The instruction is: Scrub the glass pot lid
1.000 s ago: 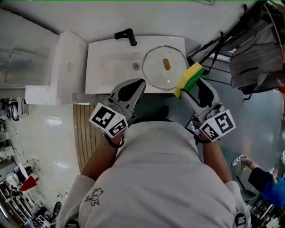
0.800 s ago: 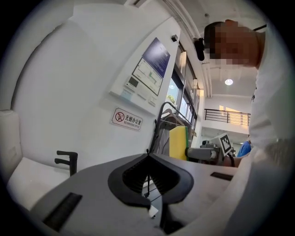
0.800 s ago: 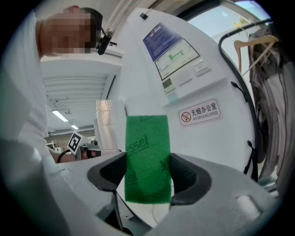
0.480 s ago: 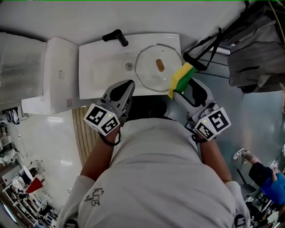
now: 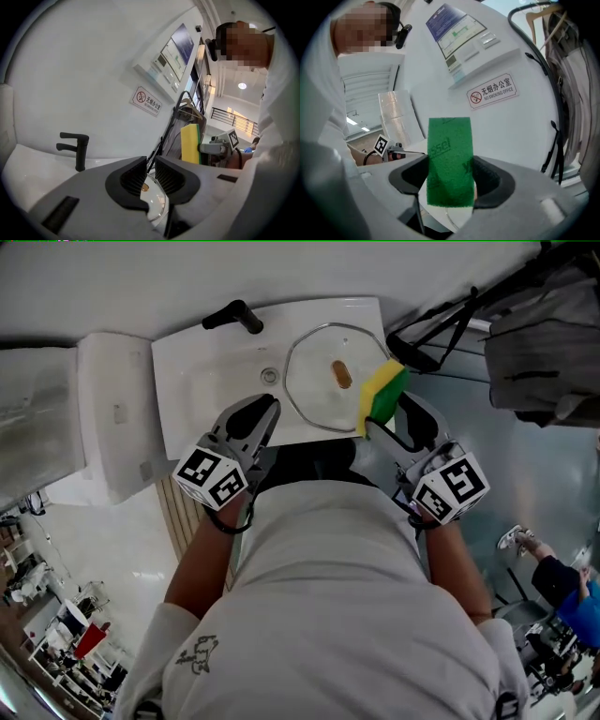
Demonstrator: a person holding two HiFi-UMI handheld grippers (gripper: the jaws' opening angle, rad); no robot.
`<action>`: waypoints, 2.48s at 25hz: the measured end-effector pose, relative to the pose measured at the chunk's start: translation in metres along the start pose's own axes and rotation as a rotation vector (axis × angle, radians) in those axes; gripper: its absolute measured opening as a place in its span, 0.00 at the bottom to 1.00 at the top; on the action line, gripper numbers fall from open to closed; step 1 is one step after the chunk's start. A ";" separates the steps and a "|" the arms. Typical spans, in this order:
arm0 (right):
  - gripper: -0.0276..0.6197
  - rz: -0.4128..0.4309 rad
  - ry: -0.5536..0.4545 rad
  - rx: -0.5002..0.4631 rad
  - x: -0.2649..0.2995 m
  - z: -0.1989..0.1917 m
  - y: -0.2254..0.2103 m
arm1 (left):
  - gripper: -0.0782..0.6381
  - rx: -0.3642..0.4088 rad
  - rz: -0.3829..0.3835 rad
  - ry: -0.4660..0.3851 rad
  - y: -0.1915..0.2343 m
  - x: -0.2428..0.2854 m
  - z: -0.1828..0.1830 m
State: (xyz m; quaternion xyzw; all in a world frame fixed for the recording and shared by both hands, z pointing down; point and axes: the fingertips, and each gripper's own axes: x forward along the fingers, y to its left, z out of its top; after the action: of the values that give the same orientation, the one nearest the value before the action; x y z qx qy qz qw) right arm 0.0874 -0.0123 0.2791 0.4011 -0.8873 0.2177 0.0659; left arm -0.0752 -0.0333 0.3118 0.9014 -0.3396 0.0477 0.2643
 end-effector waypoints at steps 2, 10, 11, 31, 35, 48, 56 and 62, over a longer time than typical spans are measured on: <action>0.49 -0.012 0.025 -0.011 0.013 -0.006 -0.005 | 0.21 -0.030 -0.006 0.035 0.020 0.008 -0.010; 0.49 -0.041 0.163 -0.005 0.061 -0.058 -0.017 | 0.34 -0.192 -0.071 0.206 0.090 0.043 -0.069; 0.49 -0.047 0.180 -0.003 0.067 -0.066 -0.018 | 0.36 -0.225 -0.091 0.235 0.097 0.047 -0.080; 0.49 -0.042 0.566 -0.062 0.146 -0.214 -0.017 | 0.48 -0.546 -0.239 0.502 0.183 0.112 -0.217; 0.49 -0.040 0.655 -0.173 0.163 -0.231 -0.011 | 0.48 -0.572 -0.284 0.505 0.180 0.119 -0.227; 0.49 -0.038 0.918 -0.578 0.191 -0.282 -0.005 | 0.27 -0.712 -0.373 0.453 0.175 0.117 -0.231; 0.48 -0.023 0.979 -0.527 0.139 -0.300 -0.015 | 0.27 -0.692 -0.388 0.480 0.176 0.117 -0.233; 0.48 -0.085 1.029 -0.334 0.086 -0.306 -0.060 | 0.27 -0.665 -0.402 0.515 0.175 0.118 -0.235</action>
State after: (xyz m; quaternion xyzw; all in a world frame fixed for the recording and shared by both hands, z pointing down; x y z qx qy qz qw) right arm 0.0564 0.0279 0.5985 0.2622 -0.7459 0.2393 0.5635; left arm -0.0744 -0.0932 0.6222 0.7745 -0.0784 0.1064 0.6187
